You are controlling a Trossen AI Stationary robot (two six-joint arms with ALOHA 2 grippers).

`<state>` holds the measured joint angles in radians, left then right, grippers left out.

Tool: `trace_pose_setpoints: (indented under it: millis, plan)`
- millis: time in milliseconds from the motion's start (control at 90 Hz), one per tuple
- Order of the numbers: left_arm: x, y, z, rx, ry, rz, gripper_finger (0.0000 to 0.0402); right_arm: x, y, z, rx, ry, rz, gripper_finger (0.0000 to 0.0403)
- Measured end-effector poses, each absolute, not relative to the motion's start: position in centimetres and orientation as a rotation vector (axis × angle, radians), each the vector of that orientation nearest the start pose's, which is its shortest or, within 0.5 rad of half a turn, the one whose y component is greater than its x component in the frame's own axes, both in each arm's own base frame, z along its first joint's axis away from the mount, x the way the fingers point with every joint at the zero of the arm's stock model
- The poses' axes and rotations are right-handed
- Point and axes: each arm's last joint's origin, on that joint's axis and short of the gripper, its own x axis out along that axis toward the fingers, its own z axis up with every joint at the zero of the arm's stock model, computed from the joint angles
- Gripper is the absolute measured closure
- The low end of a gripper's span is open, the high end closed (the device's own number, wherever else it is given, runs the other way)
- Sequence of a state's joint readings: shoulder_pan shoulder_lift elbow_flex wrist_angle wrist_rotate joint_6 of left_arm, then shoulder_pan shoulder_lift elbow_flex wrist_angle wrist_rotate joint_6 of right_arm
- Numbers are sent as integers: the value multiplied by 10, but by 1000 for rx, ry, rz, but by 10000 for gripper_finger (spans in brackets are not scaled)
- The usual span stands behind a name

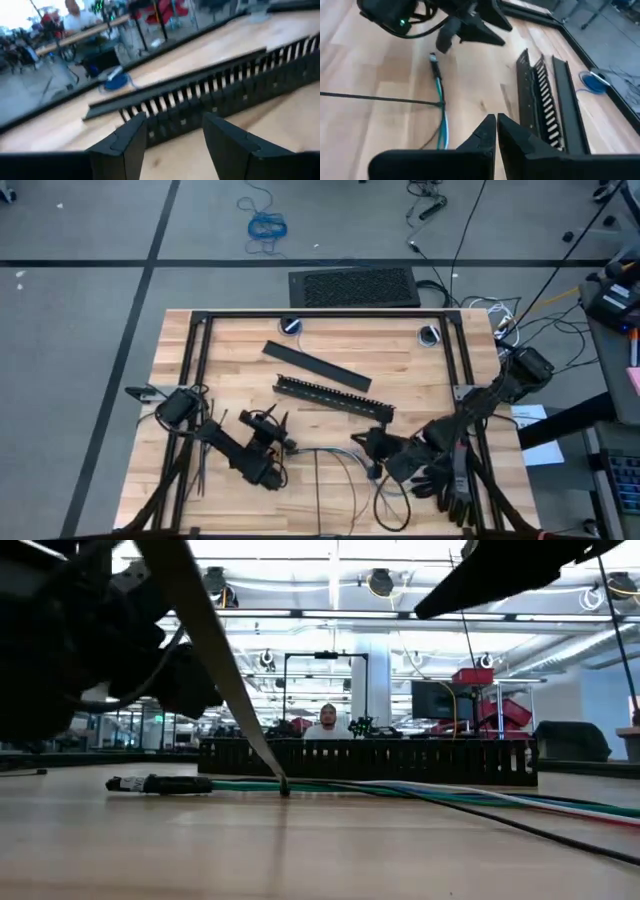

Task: Ziptie cables
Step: Wrap the cable wires with the black zip tie

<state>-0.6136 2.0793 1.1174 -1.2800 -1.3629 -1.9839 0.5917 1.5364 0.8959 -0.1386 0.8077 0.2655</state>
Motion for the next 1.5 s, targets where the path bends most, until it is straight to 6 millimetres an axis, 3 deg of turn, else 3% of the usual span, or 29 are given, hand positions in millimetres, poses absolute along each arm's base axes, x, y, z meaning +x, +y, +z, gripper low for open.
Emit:
trace_pose_setpoints:
  millis: [411,611,767,1011,1189,1356,1500]
  plan:
    - [195,-106,122,-11,174,1040,211,267,102,195,-320,731,-552,394]
    - [167,-97,111,-82,119,967,211,270,96,193,-283,771,-524,394]
    - [158,-98,109,-63,73,899,211,270,96,193,-289,774,-517,394]
    - [149,-93,128,3,81,883,211,273,96,195,-275,749,-514,394]
    - [144,-91,148,-65,32,859,211,284,91,199,-240,712,-459,394]
    - [162,-119,169,-59,22,795,211,291,93,202,-179,688,-340,394]
    - [195,-155,188,-25,248,632,211,294,101,206,-154,653,-218,394]
